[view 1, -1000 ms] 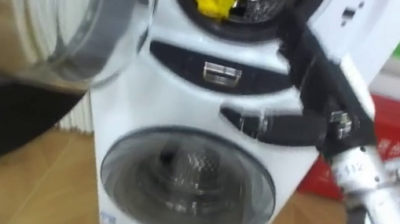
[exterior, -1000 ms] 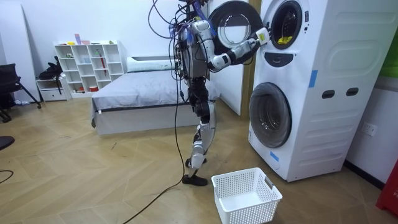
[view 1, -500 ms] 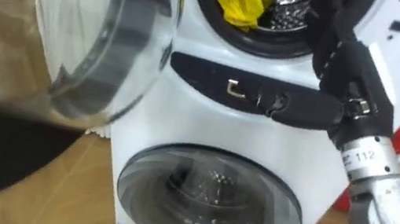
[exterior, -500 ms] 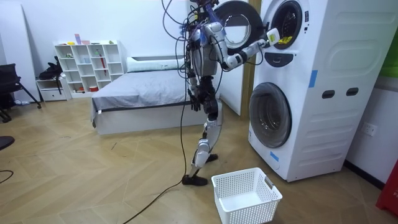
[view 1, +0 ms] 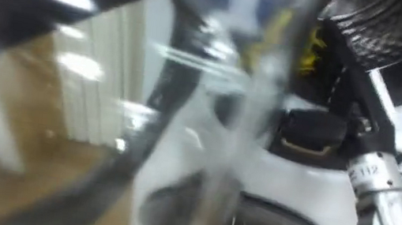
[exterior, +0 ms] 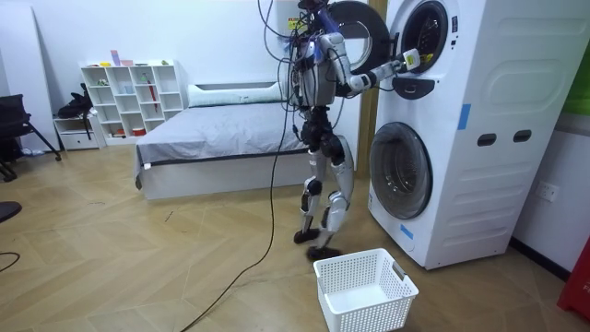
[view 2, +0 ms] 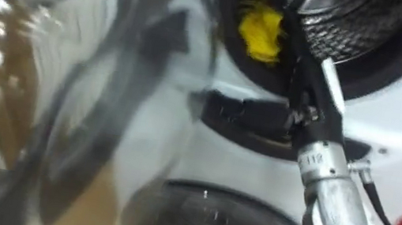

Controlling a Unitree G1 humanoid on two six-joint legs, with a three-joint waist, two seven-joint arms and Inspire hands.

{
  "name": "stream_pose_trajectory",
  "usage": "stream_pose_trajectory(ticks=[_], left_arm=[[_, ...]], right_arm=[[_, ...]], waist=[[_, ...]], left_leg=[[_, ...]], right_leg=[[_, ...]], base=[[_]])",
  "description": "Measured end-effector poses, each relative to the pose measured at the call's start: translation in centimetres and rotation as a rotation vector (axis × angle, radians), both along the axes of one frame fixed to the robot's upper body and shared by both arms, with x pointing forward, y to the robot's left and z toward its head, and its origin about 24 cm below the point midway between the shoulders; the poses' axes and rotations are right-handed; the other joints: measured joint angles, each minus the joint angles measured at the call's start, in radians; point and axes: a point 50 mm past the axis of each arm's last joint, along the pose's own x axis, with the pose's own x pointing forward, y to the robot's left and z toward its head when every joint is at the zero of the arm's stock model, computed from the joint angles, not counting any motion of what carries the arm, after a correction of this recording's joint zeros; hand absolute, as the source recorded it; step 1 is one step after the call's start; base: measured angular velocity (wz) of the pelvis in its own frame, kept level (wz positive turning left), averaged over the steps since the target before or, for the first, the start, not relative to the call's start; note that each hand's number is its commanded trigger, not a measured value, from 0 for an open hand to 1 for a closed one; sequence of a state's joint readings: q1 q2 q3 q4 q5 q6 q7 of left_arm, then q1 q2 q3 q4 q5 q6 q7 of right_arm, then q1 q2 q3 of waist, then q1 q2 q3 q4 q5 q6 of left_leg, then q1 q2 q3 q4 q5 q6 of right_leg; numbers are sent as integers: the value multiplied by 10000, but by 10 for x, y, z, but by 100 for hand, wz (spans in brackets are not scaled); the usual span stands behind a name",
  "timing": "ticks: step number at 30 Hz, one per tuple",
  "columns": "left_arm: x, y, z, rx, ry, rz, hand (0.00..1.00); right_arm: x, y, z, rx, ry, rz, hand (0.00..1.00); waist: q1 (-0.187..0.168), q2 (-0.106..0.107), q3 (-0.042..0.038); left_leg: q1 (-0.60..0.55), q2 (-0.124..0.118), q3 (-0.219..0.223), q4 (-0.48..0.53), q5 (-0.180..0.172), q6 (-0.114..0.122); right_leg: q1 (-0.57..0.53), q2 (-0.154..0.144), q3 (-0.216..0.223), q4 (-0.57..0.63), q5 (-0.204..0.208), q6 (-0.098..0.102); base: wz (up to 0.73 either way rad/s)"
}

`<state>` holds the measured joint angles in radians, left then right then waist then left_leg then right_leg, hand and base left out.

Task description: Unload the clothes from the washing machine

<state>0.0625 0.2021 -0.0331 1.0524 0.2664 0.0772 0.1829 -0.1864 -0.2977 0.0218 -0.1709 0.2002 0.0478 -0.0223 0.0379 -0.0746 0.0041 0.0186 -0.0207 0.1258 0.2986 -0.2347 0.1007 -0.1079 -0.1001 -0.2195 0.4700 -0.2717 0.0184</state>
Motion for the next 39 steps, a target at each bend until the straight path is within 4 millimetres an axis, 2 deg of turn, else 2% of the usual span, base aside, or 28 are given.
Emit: stream_pose_trajectory(ticks=[1, 2, 3, 4, 5, 6, 8, 11, 12, 14, 17, 18, 21, 25, 39], left_arm=[[-6, 1, -1, 44, 112, 48, 0], [-15, -1, -4, 15, 371, 157, 0], [-21, -2, -5, -13, 504, 207, 0], [-28, 1, -6, 14, 619, 422, 0], [-35, 5, -6, 134, 768, 726, 0], [-37, 8, -6, 238, 814, 841, 0], [-47, 13, -5, 532, 954, 1153, 0], [-62, 8, -9, 366, 1271, 1523, 0], [-65, 6, -9, 334, 1373, 1572, 0], [-75, 2, -11, 237, 1667, 1660, 0], [-72, 3, -10, 257, 1542, 1620, 0], [-71, 3, -10, 280, 1514, 1568, 0], [-68, 4, -8, 318, 1255, 1609, 0], [-59, 2, -6, 308, 805, 1645, 0], [-75, 6, -6, 279, 957, 2249, 0]], right_arm=[[0, 0, 0, 10, 1, -43, 0], [-1, 0, -2, -102, 44, -52, 0], [-1, 0, -2, -147, 57, -32, 0], [0, 0, 0, -95, -41, 14, 0], [1, 2, 4, 9, -173, 111, 0], [1, 2, 6, 70, -237, 170, 0], [2, 3, 9, 144, -337, 229, 0], [2, -1, 12, 185, -444, 38, 0], [2, -2, 13, 194, -469, 0, 0], [2, -7, 17, 247, -662, -198, 0], [-2, -17, 29, 335, -1254, -752, 0], [-3, -19, 30, 386, -1345, -904, 0], [-4, -30, 35, 693, -1534, -1375, 0], [-7, -27, 40, 748, -1762, -1153, 0], [-7, -31, 40, 1297, -1726, -1063, 0]], waist=[[-20, -21, -13], [-34, 88, -76], [-17, 173, -152], [217, 298, -180], [381, 361, -143], [408, 354, -118], [437, 192, -32], [495, 126, -7], [500, 90, -31], [492, 96, -27], [434, 113, -32], [423, 99, -59], [197, 137, -74], [123, 205, -33], [-146, 242, -24]], left_leg=[[200, -60, 155, -12, -4, -6], [513, -33, 349, -157, -45, -97], [725, 14, 446, -351, -33, -118], [1012, 93, 663, -804, -26, -134], [1092, 184, 664, -1066, 16, -237], [1091, 218, 671, -1159, 44, -284], [1115, 327, 671, -1346, 106, -396], [1039, 426, 706, -1330, 38, -535], [1002, 436, 719, -1322, 24, -556], [951, 482, 760, -1302, -20, -607], [932, 531, 755, -1301, -21, -650], [941, 539, 756, -1286, -16, -658], [1007, 610, 802, -1333, -37, -700], [1068, 663, 862, -1408, -50, -723], [1156, 652, 753, -1490, -64, -709]], right_leg=[[8, 157, 64, -1029, 730, -52], [84, 194, 104, -1291, 1364, -197], [204, 280, 209, -1413, 1403, -184], [303, 452, 271, -1625, 1414, -229], [398, 599, 270, -1817, 1538, -353], [391, 649, 268, -1916, 1595, -378], [417, 817, 271, -2155, 1730, -505], [402, 942, 258, -2320, 1821, -591], [397, 957, 254, -2335, 1827, -601], [389, 1009, 271, -2369, 1835, -626], [381, 1076, 260, -2497, 1866, -684], [388, 1090, 256, -2502, 1872, -693], [406, 1185, 290, -2507, 1876, -698], [432, 1233, 309, -2517, 1875, -697], [620, 1214, 210, -2687, 1876, -696]], base=[[44], [28], [-18], [-49], [-46], [-18], [-2], [-6], [-10], [-7], [-1], [0], [-2], [-1], [2]])
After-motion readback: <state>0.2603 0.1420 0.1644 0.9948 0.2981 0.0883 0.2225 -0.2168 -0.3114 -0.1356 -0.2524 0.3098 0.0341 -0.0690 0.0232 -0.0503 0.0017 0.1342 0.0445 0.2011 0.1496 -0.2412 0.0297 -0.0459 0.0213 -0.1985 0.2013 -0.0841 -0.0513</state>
